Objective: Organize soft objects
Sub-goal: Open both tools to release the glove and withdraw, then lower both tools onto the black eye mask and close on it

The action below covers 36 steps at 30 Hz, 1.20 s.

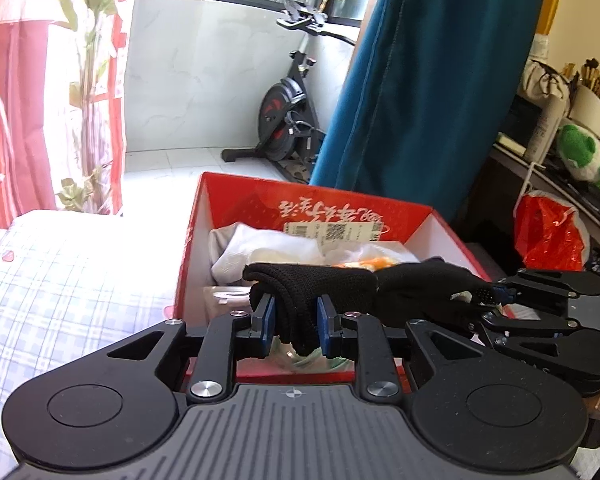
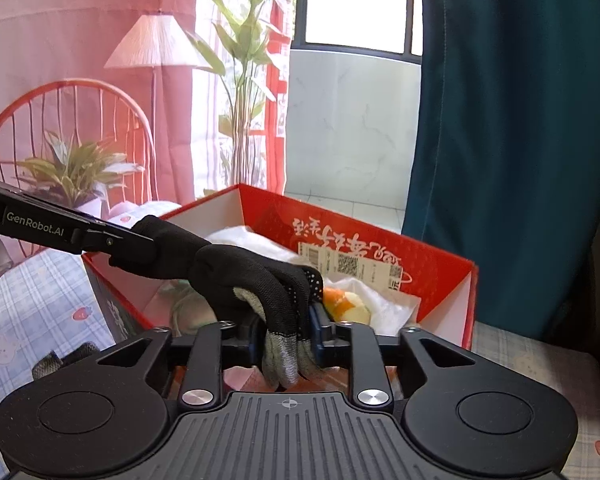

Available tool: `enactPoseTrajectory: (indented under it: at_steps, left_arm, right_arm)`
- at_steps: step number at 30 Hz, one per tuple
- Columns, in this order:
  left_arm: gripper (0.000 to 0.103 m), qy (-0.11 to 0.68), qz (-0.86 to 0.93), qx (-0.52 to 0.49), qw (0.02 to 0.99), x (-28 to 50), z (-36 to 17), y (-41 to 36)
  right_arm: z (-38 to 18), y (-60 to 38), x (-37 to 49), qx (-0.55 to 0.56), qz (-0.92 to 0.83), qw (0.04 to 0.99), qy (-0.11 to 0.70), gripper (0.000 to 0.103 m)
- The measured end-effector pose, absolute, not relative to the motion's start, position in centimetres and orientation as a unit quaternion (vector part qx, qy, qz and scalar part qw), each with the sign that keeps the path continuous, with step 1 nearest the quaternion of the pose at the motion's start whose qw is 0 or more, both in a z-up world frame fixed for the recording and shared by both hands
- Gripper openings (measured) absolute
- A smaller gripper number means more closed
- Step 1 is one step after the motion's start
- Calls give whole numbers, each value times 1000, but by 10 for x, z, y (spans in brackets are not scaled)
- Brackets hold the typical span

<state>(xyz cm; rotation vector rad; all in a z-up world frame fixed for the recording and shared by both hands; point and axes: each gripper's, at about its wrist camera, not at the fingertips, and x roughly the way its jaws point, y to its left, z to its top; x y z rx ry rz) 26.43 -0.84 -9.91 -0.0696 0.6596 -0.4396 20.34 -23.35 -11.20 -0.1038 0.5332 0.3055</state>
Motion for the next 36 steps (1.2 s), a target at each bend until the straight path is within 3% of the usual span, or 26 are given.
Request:
enactPoseTrajectory:
  at_steps: [4, 12, 24, 36]
  left_arm:
    - [52, 315, -209, -32, 925, 258, -99, -4]
    - [72, 299, -198, -15, 933, 239, -93, 2]
    - [73, 316, -202, 2, 927, 199, -114, 25]
    - [73, 380, -163, -9, 910, 207, -184, 25]
  right_arm:
    - [-116, -230, 194, -72, 140, 953, 258, 50]
    - [-113, -232, 172, -70, 129, 961, 236, 64]
    - [-129, -229, 117, -22, 108, 971, 214, 64]
    - [-185, -205, 98, -3, 102, 962, 252, 61]
